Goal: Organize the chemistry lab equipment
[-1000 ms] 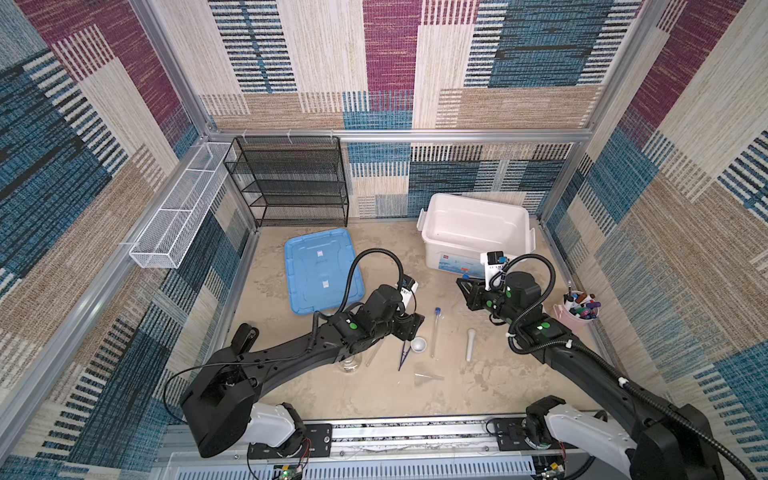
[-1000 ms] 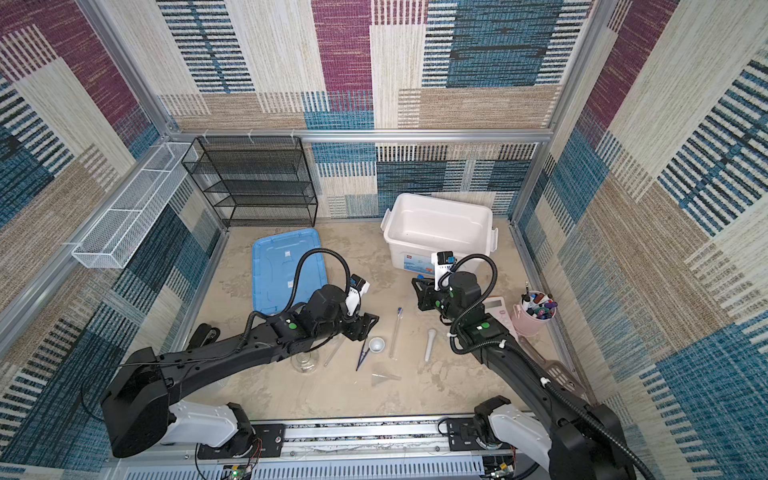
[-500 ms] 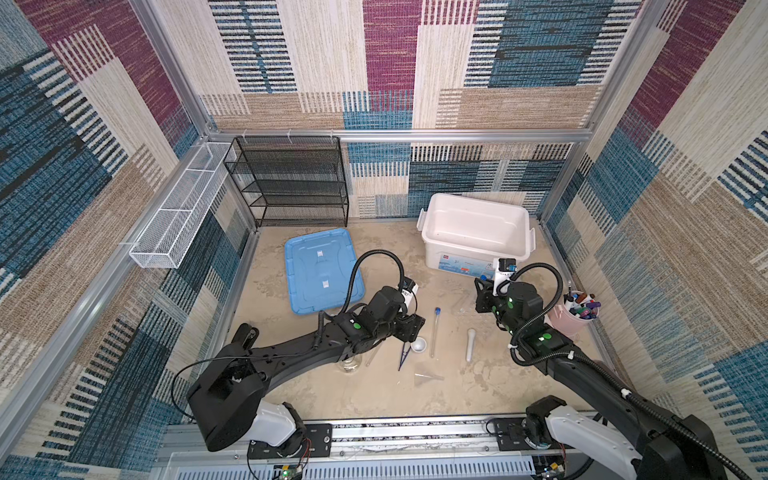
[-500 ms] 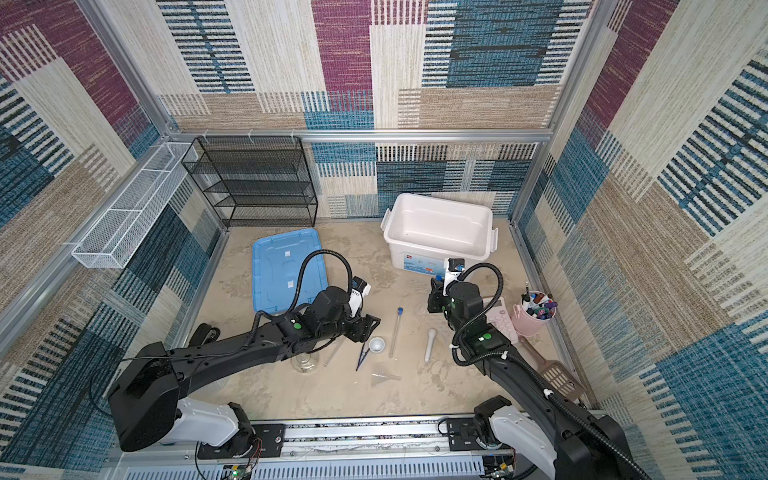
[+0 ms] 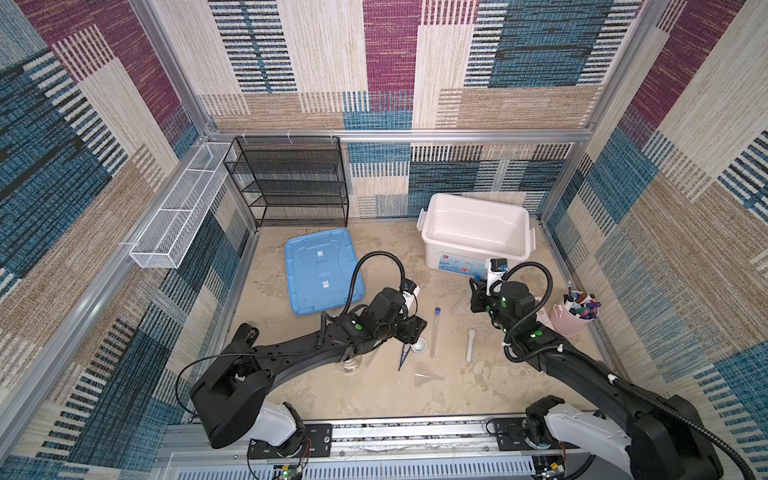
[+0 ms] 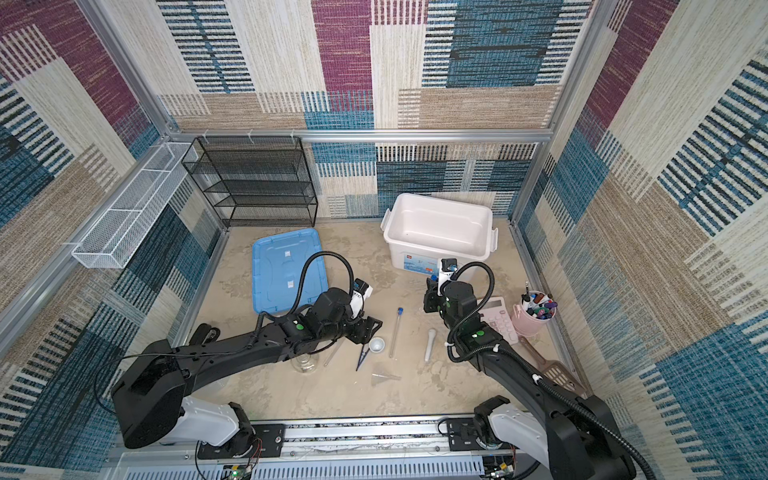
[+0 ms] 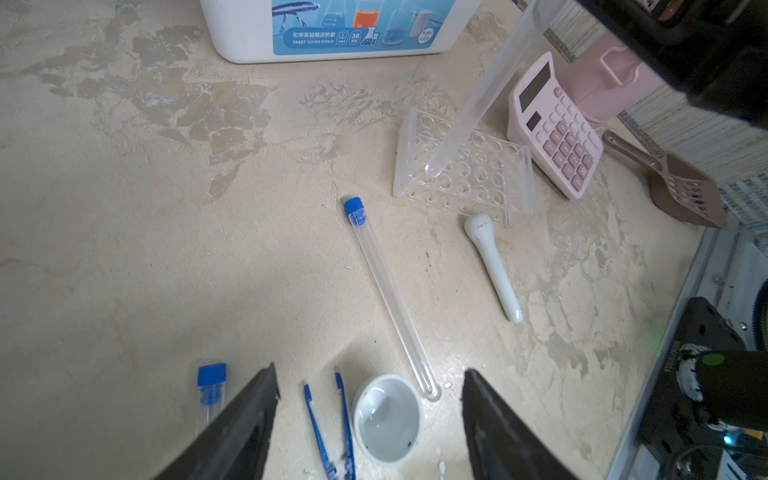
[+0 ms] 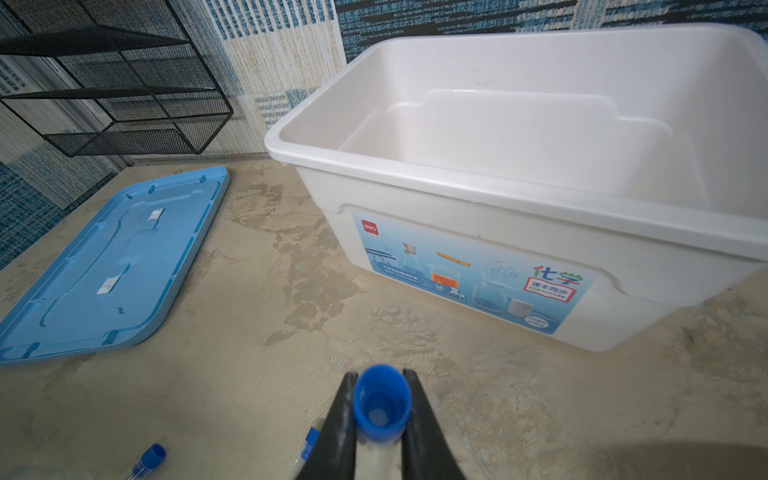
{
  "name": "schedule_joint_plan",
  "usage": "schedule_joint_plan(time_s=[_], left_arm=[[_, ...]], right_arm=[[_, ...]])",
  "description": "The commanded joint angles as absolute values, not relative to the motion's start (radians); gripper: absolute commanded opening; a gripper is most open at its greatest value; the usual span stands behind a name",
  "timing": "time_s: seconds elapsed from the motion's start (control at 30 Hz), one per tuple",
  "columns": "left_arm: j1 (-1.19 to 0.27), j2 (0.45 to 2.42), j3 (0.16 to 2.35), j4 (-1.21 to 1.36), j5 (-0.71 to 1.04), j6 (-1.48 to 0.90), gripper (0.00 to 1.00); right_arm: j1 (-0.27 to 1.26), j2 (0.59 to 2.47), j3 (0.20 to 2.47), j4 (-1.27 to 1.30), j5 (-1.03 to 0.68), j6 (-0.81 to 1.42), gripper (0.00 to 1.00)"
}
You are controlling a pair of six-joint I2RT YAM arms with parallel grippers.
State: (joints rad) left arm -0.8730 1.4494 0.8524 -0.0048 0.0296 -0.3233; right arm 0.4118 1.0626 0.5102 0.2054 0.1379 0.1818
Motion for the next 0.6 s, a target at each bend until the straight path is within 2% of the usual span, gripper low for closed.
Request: schedule_joint_plan(time_s=[0.0, 0.57], left_arm=[[-0.873, 1.450, 0.849, 0.020, 0.032, -0.367, 0.72], [-0.873, 1.456, 0.841, 0.029, 0.040, -0.377, 0.72]], right_arm=[[0.417, 1.074, 0.520, 0.250, 0.137, 0.165, 0.16], [0.461, 1.106, 0.497, 0.322, 0.189, 0.087, 0.15]])
